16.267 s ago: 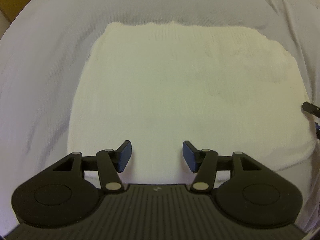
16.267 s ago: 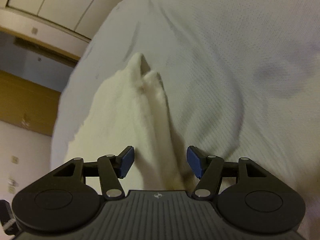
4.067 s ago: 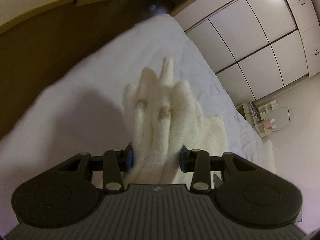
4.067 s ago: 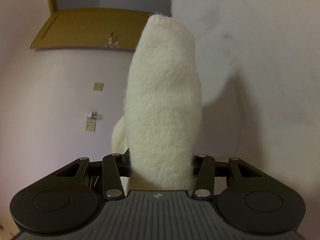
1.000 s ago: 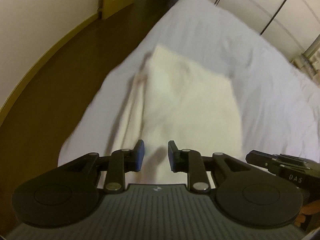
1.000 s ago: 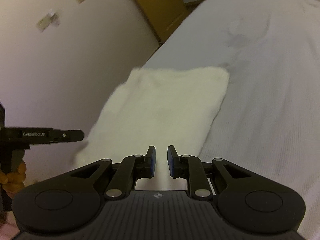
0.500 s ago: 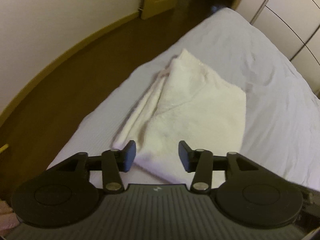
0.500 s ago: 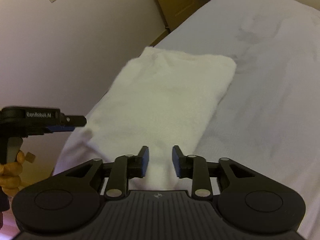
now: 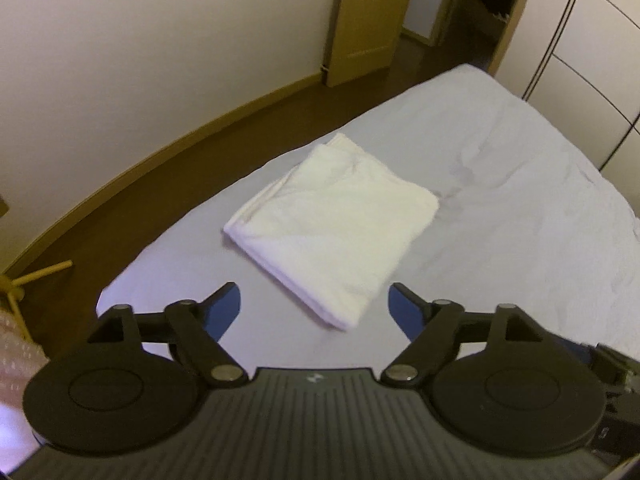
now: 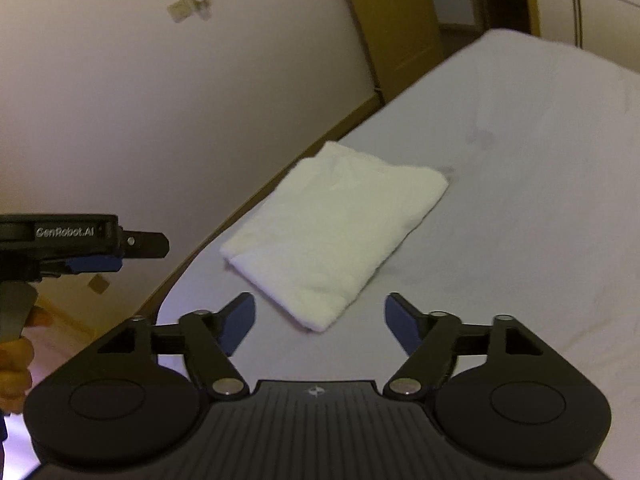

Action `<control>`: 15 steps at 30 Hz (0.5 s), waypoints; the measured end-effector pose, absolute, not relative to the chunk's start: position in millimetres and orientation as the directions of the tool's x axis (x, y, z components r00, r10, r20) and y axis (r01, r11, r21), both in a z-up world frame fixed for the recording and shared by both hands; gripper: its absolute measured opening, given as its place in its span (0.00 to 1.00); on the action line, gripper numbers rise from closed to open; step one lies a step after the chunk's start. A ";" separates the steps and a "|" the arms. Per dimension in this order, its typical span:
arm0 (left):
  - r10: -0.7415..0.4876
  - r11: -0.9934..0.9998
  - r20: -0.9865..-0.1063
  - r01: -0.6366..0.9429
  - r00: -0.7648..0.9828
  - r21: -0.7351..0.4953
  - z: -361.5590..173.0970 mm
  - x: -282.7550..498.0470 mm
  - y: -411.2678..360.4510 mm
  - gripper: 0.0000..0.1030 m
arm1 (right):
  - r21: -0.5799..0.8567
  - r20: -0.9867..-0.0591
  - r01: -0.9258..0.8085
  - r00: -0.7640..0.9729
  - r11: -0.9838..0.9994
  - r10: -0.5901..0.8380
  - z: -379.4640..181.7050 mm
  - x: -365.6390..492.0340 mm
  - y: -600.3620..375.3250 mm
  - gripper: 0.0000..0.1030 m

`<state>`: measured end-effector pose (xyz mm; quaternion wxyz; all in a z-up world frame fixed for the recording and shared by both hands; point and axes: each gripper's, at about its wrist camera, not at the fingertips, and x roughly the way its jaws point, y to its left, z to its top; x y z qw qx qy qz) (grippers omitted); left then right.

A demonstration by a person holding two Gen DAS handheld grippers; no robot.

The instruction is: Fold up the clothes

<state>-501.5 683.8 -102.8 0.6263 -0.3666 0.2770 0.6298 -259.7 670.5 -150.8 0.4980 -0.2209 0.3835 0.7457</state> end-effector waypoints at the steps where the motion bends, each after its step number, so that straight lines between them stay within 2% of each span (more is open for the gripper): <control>1: 0.591 -0.070 -0.805 -0.992 0.044 -0.105 -97.4 -493.6 671.8 0.82 | 0.347 -0.708 -0.911 -0.410 -0.223 0.575 -142.8 -252.9 662.9 0.81; 4: 0.600 -0.090 -0.800 -0.993 0.010 -0.080 -84.9 -472.9 638.1 0.82 | 0.331 -0.698 -0.908 -0.419 -0.257 0.580 -121.1 -233.7 641.3 0.86; 8: 0.610 -0.120 -0.791 -0.992 -0.035 -0.049 -67.4 -451.6 603.0 0.90 | 0.302 -0.697 -0.914 -0.406 -0.273 0.590 -99.6 -215.8 619.0 0.89; 15: 0.644 -0.152 -0.759 -0.988 -0.094 -0.007 -40.6 -429.2 558.5 0.97 | 0.311 -0.675 -0.902 -0.431 -0.299 0.599 -74.9 -195.8 597.9 0.93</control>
